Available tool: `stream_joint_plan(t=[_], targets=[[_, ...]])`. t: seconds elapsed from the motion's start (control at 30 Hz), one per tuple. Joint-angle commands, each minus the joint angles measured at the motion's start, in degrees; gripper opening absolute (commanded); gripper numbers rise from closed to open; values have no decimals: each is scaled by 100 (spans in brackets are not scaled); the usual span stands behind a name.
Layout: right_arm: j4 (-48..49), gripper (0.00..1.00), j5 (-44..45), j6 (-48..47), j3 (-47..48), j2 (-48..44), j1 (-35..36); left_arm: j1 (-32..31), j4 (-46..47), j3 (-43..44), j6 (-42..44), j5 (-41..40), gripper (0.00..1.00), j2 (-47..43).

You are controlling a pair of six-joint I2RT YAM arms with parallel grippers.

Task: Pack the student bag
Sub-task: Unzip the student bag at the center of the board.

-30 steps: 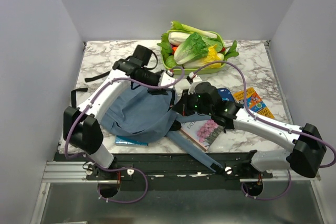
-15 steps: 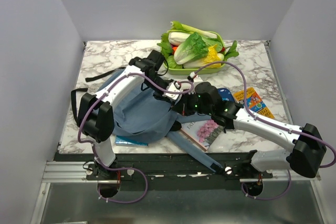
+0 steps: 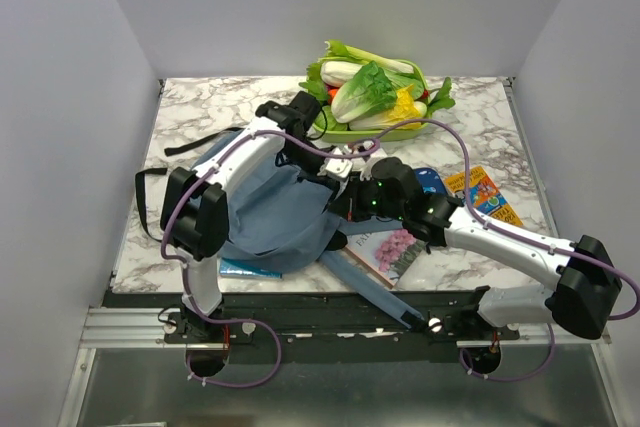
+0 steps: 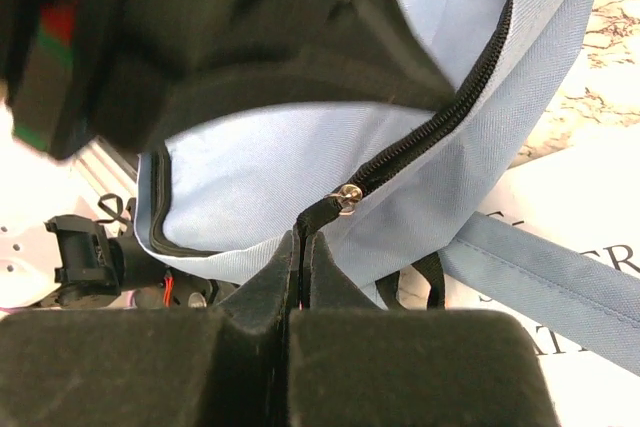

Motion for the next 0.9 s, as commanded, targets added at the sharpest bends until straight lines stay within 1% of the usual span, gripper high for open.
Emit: stream_joint_plan(t=[0.0,0.03,0.1,0.13,0.17,0.23,0.3,0.33,0.37,0.4,0.43,0.47,0.53,0.6,0.67,0.7,0.73,0.83,0.87], targets=[[253,0,3,195,-69,-158,-18,232,1661,322,-2369,52,0,67],[244,1,30,213,-69,-149,-10,294,1942,366,-2816,-53,0,76],[200,0,56,222,-60,-175,-10,400,2207,393,-3187,-194,0,50],[200,0,74,222,-34,-184,-18,487,2608,349,-3651,-326,0,15],[183,0,82,230,-16,-202,-18,532,2743,288,-3812,-579,0,-21],[86,1,144,204,37,-167,-10,750,2894,226,-3963,-635,0,-65],[-10,1,249,204,98,-202,-10,936,2422,243,-3062,74,0,-108],[-37,0,354,178,98,-263,-10,1006,1627,217,-2405,425,0,-144],[-55,1,355,169,81,-307,-18,1050,1306,34,-1859,629,7,-283],[-46,0,355,169,46,-342,-18,1024,1120,-116,-1123,770,19,-389],[-37,1,355,195,11,-369,-18,955,1162,-291,-985,746,33,-486],[-11,0,364,195,-33,-430,-10,797,1336,-624,-957,702,42,-687],[129,1,303,239,-217,-483,-18,577,1722,-855,-852,491,45,-794],[191,1,285,309,-323,-483,-10,279,1795,-865,-773,377,49,-742],[235,0,224,344,-437,-492,-18,128,2145,-759,-1166,315,55,-611],[296,0,197,345,-473,-501,-18,67,2338,-733,-1351,332,56,-584],[305,1,188,345,-499,-509,-10,49,2705,-706,-1709,332,57,-557],[305,0,153,336,-526,-492,-18,31,2911,-531,-1915,341,58,-434],[305,1,135,318,-526,-483,-18,22,2789,-452,-1654,385,59,-390]])
